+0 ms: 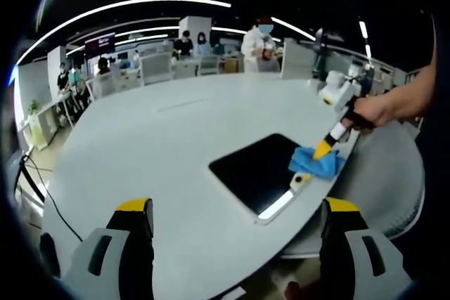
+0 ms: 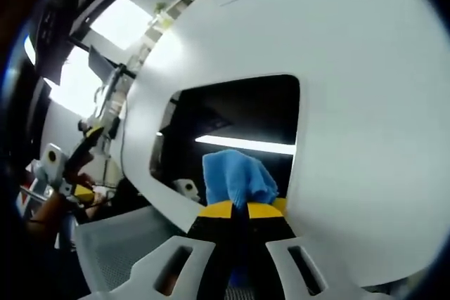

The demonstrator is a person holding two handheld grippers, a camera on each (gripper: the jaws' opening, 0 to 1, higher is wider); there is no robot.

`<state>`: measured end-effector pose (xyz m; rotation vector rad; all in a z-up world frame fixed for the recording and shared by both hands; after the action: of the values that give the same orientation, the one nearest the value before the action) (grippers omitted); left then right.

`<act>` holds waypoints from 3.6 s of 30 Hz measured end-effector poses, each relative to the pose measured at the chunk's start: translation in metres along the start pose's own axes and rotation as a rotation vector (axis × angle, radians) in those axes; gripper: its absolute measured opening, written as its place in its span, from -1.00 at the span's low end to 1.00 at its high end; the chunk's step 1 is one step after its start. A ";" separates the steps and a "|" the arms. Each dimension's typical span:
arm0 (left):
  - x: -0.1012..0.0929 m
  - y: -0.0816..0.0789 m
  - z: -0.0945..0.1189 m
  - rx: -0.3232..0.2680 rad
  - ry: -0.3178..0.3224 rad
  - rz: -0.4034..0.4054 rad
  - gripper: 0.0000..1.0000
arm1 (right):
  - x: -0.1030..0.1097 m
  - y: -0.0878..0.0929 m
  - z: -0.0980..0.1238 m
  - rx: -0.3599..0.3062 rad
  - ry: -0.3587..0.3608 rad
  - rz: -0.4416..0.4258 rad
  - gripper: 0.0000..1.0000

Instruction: Wipe the mirror surface with the cleaning cloth until all visible marks leave the cleaned area.

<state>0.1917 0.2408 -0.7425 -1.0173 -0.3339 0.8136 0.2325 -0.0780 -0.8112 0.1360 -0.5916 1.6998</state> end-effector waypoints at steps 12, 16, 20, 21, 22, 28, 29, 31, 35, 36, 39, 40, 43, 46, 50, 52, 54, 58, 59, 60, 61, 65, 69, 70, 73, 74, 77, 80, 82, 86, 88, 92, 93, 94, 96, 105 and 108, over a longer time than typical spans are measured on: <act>0.012 -0.001 0.001 0.005 0.012 -0.007 0.99 | -0.014 0.003 0.009 -0.004 0.030 -0.040 -1.00; 0.012 -0.001 -0.003 0.004 0.024 -0.009 0.99 | -0.017 0.004 0.011 -0.004 0.038 -0.048 -1.00; 0.011 -0.002 -0.006 0.009 0.040 -0.014 0.99 | -0.016 0.003 0.009 -0.001 0.045 -0.051 -1.00; 0.012 -0.003 -0.006 0.010 0.041 -0.014 0.99 | -0.015 0.003 0.010 0.000 0.048 -0.049 -1.00; 0.013 -0.003 -0.006 0.011 0.041 -0.014 0.99 | -0.015 0.002 0.010 0.000 0.049 -0.050 -1.00; 0.018 -0.003 -0.004 0.007 0.032 -0.010 0.99 | -0.016 -0.001 0.009 0.007 0.046 -0.064 -1.00; 0.018 -0.002 -0.003 0.004 0.032 -0.009 0.99 | -0.017 -0.002 0.009 0.009 0.045 -0.065 -1.00; 0.017 -0.001 -0.002 0.003 0.029 -0.005 0.99 | -0.017 -0.005 0.008 0.007 0.046 -0.066 -1.00; 0.015 0.003 -0.001 0.006 0.024 0.005 0.99 | -0.019 -0.012 0.006 0.005 0.050 -0.065 -1.00; 0.015 0.003 0.000 0.005 0.022 0.007 0.99 | -0.019 -0.013 0.006 0.005 0.051 -0.064 -1.00; 0.015 0.005 0.002 0.003 0.014 0.014 0.99 | -0.020 -0.018 0.005 0.008 0.053 -0.053 -1.00; 0.015 0.005 0.003 0.003 0.012 0.016 0.99 | -0.020 -0.019 0.004 0.009 0.053 -0.051 -1.00; 0.014 0.006 0.004 0.000 0.007 0.020 0.99 | -0.021 -0.026 0.003 0.008 0.057 -0.045 -1.00; 0.013 0.007 0.005 0.002 0.001 0.024 0.99 | -0.022 -0.033 0.001 0.005 0.064 -0.043 -1.00; 0.010 0.007 0.006 -0.007 -0.005 0.026 0.99 | -0.023 -0.041 -0.001 -0.005 0.071 -0.033 -1.00; 0.008 0.007 0.009 -0.011 -0.006 0.025 0.99 | -0.025 -0.048 -0.003 -0.014 0.073 -0.034 -1.00; 0.008 0.009 0.010 -0.007 -0.011 0.030 0.99 | -0.026 -0.053 -0.004 -0.020 0.077 -0.033 -1.00; 0.002 0.011 0.013 -0.008 -0.018 0.035 0.99 | -0.027 -0.064 -0.008 -0.024 0.092 -0.023 -1.00; 0.001 0.012 0.014 -0.008 -0.020 0.037 0.99 | -0.028 -0.066 -0.009 -0.027 0.092 -0.023 -1.00; 0.002 0.013 0.014 -0.007 -0.023 0.040 0.99 | -0.029 -0.068 -0.009 -0.028 0.090 -0.027 -1.00; 0.002 0.014 0.015 -0.004 -0.026 0.043 0.99 | -0.030 -0.071 -0.010 -0.031 0.089 -0.036 -1.00; 0.004 0.017 0.017 -0.001 -0.038 0.048 0.99 | -0.032 -0.078 -0.012 -0.032 0.087 -0.041 -1.00; 0.005 0.016 0.019 0.003 -0.047 0.047 0.99 | -0.033 -0.085 -0.013 -0.036 0.078 -0.044 -1.00; 0.005 0.016 0.019 0.002 -0.049 0.046 0.99 | -0.032 -0.087 -0.013 -0.036 0.077 -0.042 -1.00; 0.005 0.018 0.022 0.003 -0.060 0.055 0.99 | -0.035 -0.089 -0.015 -0.033 0.074 -0.041 -1.00; 0.004 0.018 0.022 0.005 -0.064 0.059 0.99 | -0.035 -0.089 -0.016 -0.032 0.072 -0.041 -1.00; 0.000 0.018 0.023 -0.011 -0.079 0.058 0.99 | -0.032 -0.087 -0.013 -0.032 0.072 -0.031 -1.00; -0.008 0.018 0.023 -0.021 -0.093 0.074 0.99 | -0.033 -0.087 -0.013 -0.033 0.070 -0.023 -1.00; -0.016 0.018 0.024 -0.027 -0.091 0.079 0.99 | -0.032 -0.087 -0.013 -0.033 0.073 -0.022 -1.00; -0.020 0.020 0.028 -0.017 -0.090 0.072 0.99 | -0.033 -0.087 -0.013 -0.028 0.073 -0.018 -1.00; -0.019 0.021 0.031 -0.021 -0.095 0.078 0.99 | -0.034 -0.087 -0.014 -0.031 0.068 -0.030 -1.00; -0.013 0.024 0.032 -0.004 -0.095 0.073 0.99 | -0.033 -0.087 -0.013 -0.036 0.074 -0.028 -1.00; -0.012 0.022 0.032 -0.012 -0.097 0.072 0.99 | -0.033 -0.087 -0.013 -0.036 0.074 -0.027 -1.00; -0.012 0.019 0.032 -0.023 -0.098 0.072 0.99 | -0.033 -0.087 -0.013 -0.037 0.074 -0.027 -1.00; -0.013 0.016 0.030 -0.031 -0.097 0.069 0.99 | -0.034 -0.087 -0.013 -0.037 0.075 -0.025 -1.00; -0.015 0.017 0.028 -0.024 -0.078 0.063 0.99 | -0.033 -0.088 -0.014 -0.024 0.083 -0.023 -1.00; -0.012 0.018 0.030 -0.022 -0.081 0.064 0.99 | -0.030 -0.089 -0.014 -0.031 0.105 0.007 -1.00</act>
<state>0.1577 0.2552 -0.7409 -1.0213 -0.3813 0.9124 0.3266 -0.0892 -0.8077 0.0227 -0.5404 1.6929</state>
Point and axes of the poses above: the point that each gripper's makers call its tool centre point, and the gripper's own axes: z roughly backward along the fingers, x roughly to its left, y roughly out of its underside, the point moved 7 cm from there along z, roughly backward along the fingers, and after that the axes turned 5 degrees about y, right-handed, at the moved point
